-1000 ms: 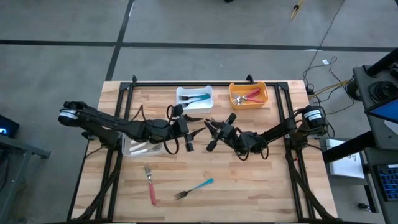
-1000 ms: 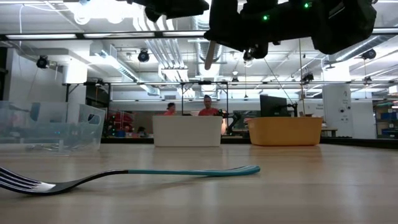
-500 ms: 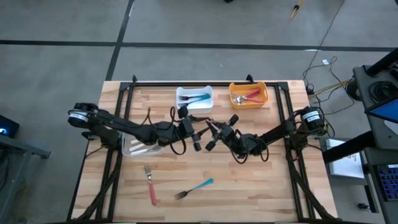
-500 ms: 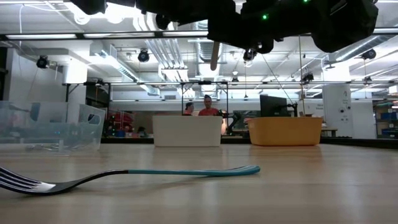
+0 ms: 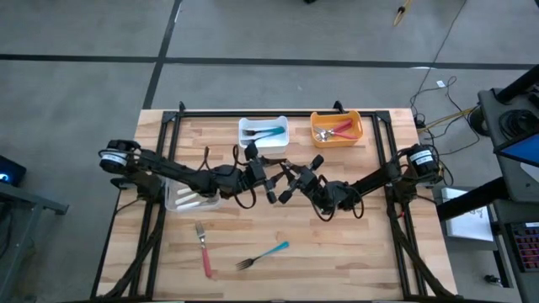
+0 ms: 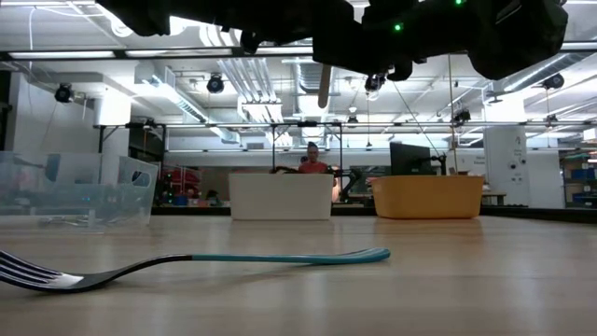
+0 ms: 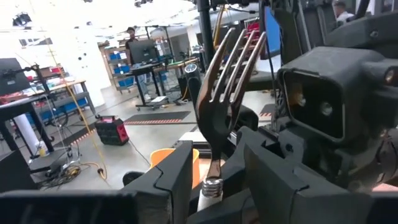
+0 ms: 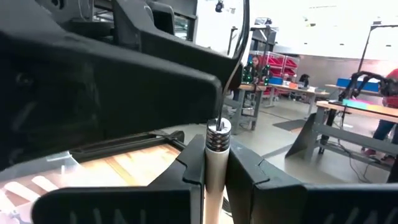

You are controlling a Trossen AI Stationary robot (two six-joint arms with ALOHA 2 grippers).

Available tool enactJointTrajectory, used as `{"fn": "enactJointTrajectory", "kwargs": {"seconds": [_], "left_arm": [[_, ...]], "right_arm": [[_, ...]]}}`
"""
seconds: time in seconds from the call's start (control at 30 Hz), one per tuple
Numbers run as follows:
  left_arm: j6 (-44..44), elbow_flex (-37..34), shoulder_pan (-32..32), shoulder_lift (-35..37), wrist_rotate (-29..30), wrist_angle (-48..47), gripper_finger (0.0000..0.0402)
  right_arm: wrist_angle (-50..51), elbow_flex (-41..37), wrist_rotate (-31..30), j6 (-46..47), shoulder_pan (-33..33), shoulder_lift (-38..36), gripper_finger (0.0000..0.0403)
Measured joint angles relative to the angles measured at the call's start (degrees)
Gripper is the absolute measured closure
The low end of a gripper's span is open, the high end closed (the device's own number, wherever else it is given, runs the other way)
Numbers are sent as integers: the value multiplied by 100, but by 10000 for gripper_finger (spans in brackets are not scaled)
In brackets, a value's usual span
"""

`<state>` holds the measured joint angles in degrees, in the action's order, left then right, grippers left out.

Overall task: Sort silverware by color (type)
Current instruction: Put the white fork into the transparent bin

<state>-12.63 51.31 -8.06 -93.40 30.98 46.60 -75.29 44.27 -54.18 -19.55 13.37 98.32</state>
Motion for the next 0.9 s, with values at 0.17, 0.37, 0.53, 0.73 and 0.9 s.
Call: {"fn": "enactJointTrajectory", "kwargs": {"seconds": [0.17, 0.37, 0.53, 0.73, 0.9], "left_arm": [[20, -3, 3, 0, -2, 9, 287], [25, -3, 3, -9, -4, 10, 292], [25, -7, 3, -9, -8, 8, 293], [111, -11, 5, -9, -17, -49, 293], [170, -14, 29, -70, -33, -102, 293]], "right_arm": [[0, -4, 1, -4, 0, 0, 378], [2, -18, 7, -12, 0, 0, 378], [4, -24, 7, -11, 0, 2, 378], [9, -32, 9, -15, 0, 1, 378], [90, -33, 9, -1, 0, 1, 378]]}}
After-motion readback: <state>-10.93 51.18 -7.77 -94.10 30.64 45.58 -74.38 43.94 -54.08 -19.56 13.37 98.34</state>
